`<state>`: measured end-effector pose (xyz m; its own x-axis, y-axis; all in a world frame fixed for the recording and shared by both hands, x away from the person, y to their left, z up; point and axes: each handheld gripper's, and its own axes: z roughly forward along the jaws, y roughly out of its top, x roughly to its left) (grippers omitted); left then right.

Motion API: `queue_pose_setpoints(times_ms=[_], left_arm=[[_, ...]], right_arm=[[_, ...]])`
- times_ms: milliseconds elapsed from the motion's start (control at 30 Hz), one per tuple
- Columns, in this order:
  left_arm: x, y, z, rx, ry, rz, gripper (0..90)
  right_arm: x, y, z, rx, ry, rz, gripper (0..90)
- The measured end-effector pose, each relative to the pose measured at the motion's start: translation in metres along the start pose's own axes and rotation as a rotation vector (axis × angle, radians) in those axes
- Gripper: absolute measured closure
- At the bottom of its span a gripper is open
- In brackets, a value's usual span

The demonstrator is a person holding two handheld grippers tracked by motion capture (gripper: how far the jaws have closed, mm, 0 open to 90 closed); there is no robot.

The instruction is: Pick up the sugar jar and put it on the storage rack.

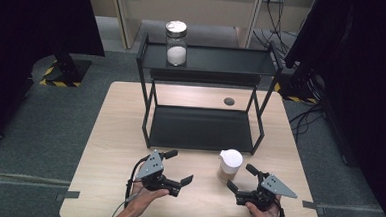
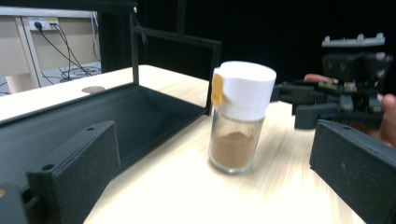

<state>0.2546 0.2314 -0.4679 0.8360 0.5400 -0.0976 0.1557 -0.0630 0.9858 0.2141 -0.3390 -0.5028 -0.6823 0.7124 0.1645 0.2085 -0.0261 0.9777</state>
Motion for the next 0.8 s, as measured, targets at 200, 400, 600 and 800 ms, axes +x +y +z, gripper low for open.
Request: queue_pose_setpoints(times_ms=[200, 400, 600, 800], left_arm=[[0.001, -0.015, -0.002, 0.000, 0.006, -0.009, 0.9], [0.000, -0.021, -0.004, 0.002, 0.018, -0.006, 0.9], [-0.001, -0.024, -0.004, 0.010, 0.016, 0.000, 0.9], [-0.001, -0.025, -0.004, 0.011, 0.019, 0.004, 0.9]], right_arm=[[-0.001, 0.000, 0.000, -0.001, 0.001, 0.002, 0.7], [-0.001, 0.000, 0.000, 0.000, 0.002, 0.004, 0.7], [0.000, 0.000, 0.000, -0.001, 0.004, 0.000, 0.7], [0.000, 0.000, 0.000, -0.001, 0.004, -0.001, 0.7]])
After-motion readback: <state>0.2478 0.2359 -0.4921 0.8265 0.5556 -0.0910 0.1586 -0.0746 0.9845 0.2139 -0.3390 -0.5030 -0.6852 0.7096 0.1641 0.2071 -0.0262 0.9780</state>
